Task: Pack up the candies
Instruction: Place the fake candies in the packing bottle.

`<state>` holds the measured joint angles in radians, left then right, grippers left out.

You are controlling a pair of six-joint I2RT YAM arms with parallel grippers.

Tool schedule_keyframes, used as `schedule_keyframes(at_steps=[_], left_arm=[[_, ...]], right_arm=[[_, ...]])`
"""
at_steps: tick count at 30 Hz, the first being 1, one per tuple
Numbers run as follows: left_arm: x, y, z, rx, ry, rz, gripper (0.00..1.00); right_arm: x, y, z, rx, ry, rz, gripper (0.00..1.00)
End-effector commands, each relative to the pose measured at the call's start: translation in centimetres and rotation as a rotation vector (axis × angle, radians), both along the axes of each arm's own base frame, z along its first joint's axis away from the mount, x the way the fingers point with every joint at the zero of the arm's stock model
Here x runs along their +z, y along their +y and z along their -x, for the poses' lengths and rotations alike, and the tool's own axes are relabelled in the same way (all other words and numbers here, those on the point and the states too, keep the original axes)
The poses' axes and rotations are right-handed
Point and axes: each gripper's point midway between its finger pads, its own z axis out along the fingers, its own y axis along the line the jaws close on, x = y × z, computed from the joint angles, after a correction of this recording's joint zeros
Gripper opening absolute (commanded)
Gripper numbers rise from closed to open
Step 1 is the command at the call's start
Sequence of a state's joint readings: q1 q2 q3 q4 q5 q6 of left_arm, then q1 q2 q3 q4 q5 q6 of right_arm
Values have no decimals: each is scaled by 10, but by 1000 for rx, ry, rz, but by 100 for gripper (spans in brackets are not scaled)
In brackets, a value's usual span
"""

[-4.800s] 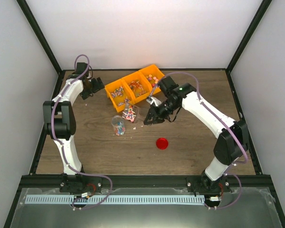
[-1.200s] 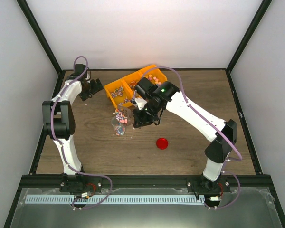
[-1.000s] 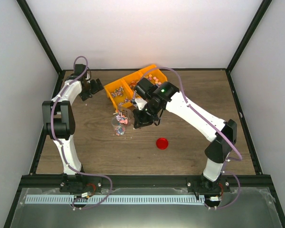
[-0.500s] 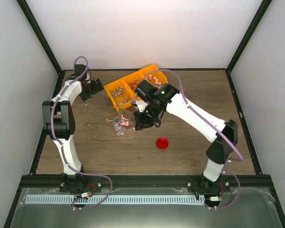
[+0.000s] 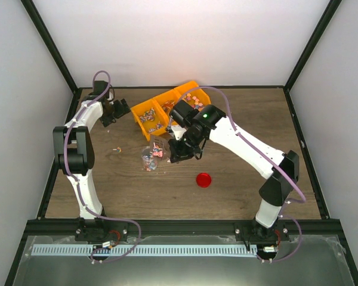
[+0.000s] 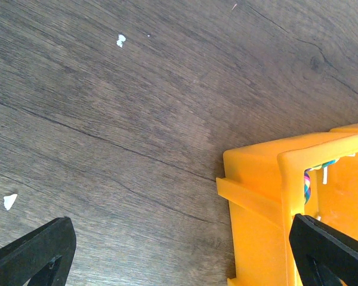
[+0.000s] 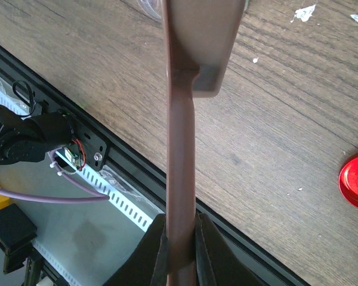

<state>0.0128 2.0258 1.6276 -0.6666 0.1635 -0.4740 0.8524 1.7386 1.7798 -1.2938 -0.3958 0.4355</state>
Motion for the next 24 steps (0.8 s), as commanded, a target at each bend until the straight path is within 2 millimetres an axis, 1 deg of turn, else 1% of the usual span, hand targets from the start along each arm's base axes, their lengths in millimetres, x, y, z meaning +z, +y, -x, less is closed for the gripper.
schedule_keyframes(at_steps=[1,2,3,6,7,10,14,16,20,23,24], left_arm=[[-6,0,-1,0,2,16,100],[-6,0,-2,0,1,17,100],[-5,0,-2,-1,2,16,100],[-5,1,-1,0,1,10,100],[-6,1,-1,0,2,10,100],[-8,0,1,-1,7,17,100],[-7,1,1,-1,5,8,100],[-7,1,2,-1,6,10,100],[-9,0,1,-2,8,16,100],[-6,0,0,-2,3,14,100],[-6,0,1,-1,4,12,100]], right_arm=[[17,6,7,12,-23,-29,1],[15,6,10,19,-23,-22,1],[12,2,8,12,-34,-6,1],[21,-12,-8,-37,-64,-18,1],[25,-12,-10,-41,-68,-30,1],[26,-2,-4,-16,-39,-53,1],[38,-6,-16,-40,-93,-65,1],[38,-3,-13,-36,-70,-75,1],[35,8,-1,-5,-54,-72,1],[35,-2,-9,-29,-90,-52,1],[32,-1,-8,-29,-76,-51,1]])
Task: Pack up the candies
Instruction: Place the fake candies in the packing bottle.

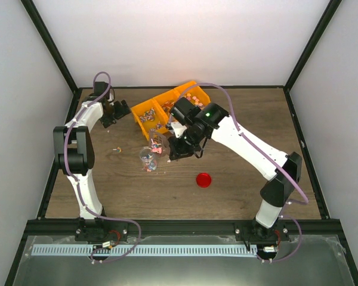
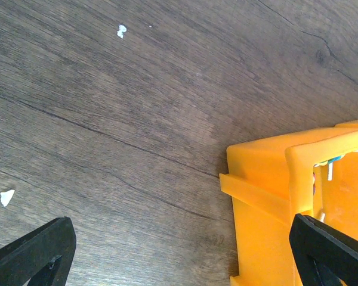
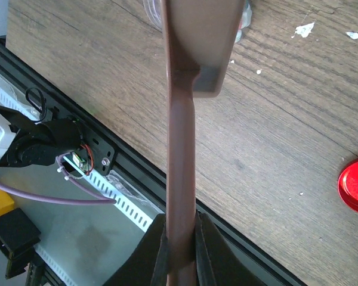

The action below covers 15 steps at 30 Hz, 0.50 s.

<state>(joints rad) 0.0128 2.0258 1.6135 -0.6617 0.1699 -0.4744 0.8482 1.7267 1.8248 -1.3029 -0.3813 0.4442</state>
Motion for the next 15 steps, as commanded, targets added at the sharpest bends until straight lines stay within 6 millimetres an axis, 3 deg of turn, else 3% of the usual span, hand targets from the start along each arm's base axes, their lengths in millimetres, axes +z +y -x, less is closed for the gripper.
schedule_keyframes(at_steps=[1,3,7,11,15], left_arm=[[-3,2,-1,2,-4,7,100],[-3,1,-1,1,-4,11,100],[-1,3,0,2,-6,0,100],[-3,1,0,0,-3,12,100],[0,2,0,3,-8,2,100]], right_arm=[[12,3,4,5,-9,-29,1],[3,7,12,34,-2,-5,1],[8,-4,-3,-7,-43,0,1],[-5,3,13,41,-7,20,1],[11,-12,-10,-37,-36,-16,1]])
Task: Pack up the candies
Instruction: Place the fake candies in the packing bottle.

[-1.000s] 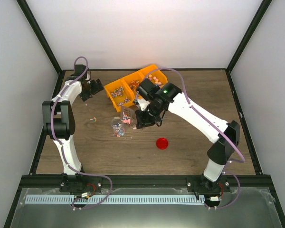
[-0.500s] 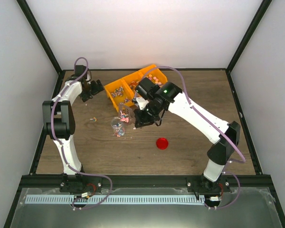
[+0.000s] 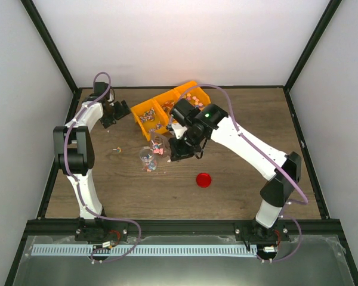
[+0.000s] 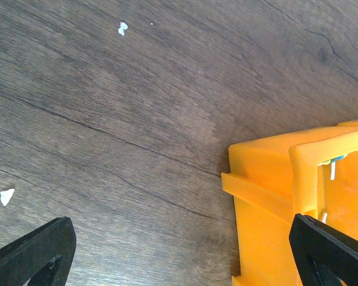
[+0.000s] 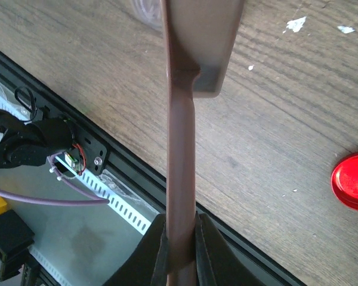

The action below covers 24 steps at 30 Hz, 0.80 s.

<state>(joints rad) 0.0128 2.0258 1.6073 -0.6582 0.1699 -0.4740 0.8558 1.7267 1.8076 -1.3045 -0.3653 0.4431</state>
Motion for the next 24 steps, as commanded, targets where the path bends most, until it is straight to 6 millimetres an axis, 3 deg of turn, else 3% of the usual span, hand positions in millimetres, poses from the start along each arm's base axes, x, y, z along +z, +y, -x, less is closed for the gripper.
schedule_keyframes(at_steps=[1,4,8,12,17,21,24], left_arm=[[1,2,-1,3,-10,1,100],[0,1,-1,0,-5,12,100],[4,3,0,2,-13,-3,100],[2,1,1,2,-8,7,100],[4,2,2,2,-10,-3,100],[2,1,3,1,-3,2,100],[4,3,4,1,-6,-7,100]], right_arm=[[17,-4,-8,-22,-19,-48,1],[3,11,10,49,7,-19,1],[11,-1,-5,2,-35,-26,1],[2,11,15,58,15,-25,1],[5,-1,-1,12,-26,-12,1],[1,5,7,51,-22,-3,1],[9,-7,-8,-1,-44,-15,1]])
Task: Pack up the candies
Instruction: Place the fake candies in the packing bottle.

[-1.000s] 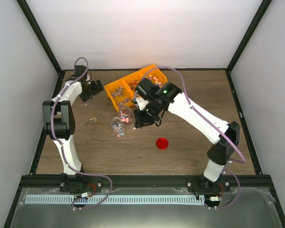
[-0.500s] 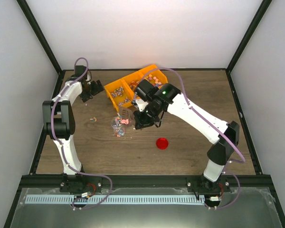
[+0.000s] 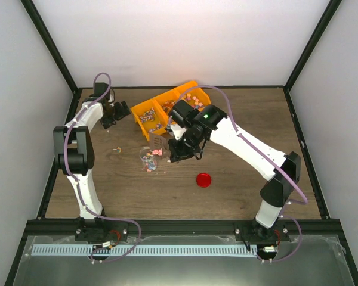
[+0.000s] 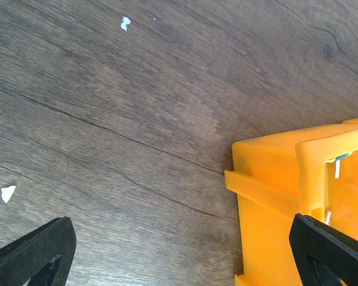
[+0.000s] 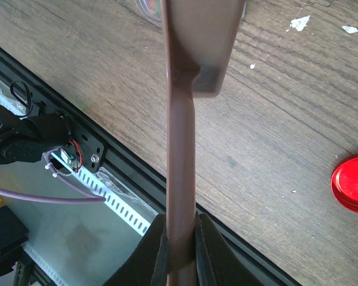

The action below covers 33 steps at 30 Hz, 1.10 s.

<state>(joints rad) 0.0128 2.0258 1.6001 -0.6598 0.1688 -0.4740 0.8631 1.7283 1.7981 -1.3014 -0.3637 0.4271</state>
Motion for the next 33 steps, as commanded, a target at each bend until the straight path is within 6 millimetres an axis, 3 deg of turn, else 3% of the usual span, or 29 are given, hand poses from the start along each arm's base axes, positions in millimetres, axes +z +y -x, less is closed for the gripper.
schedule_keyframes(at_steps=[1,3,5,8,15,23,33], left_arm=[[7,4,1,3,-17,-7,100],[6,1,1,-2,-15,1,100],[6,2,0,-2,-12,3,100],[9,4,2,1,-19,-15,100],[10,5,13,-6,-9,-25,100],[4,3,44,-5,22,-29,100],[-8,-1,86,53,46,3,100]], right_arm=[[12,-1,-4,-2,-21,-29,1],[4,10,12,56,-2,-17,1],[3,0,4,17,-20,0,1],[21,-6,-10,-33,-23,-68,1],[43,6,-8,-16,40,-271,1],[39,-7,12,14,180,-311,1],[22,-23,-2,-20,246,-250,1]])
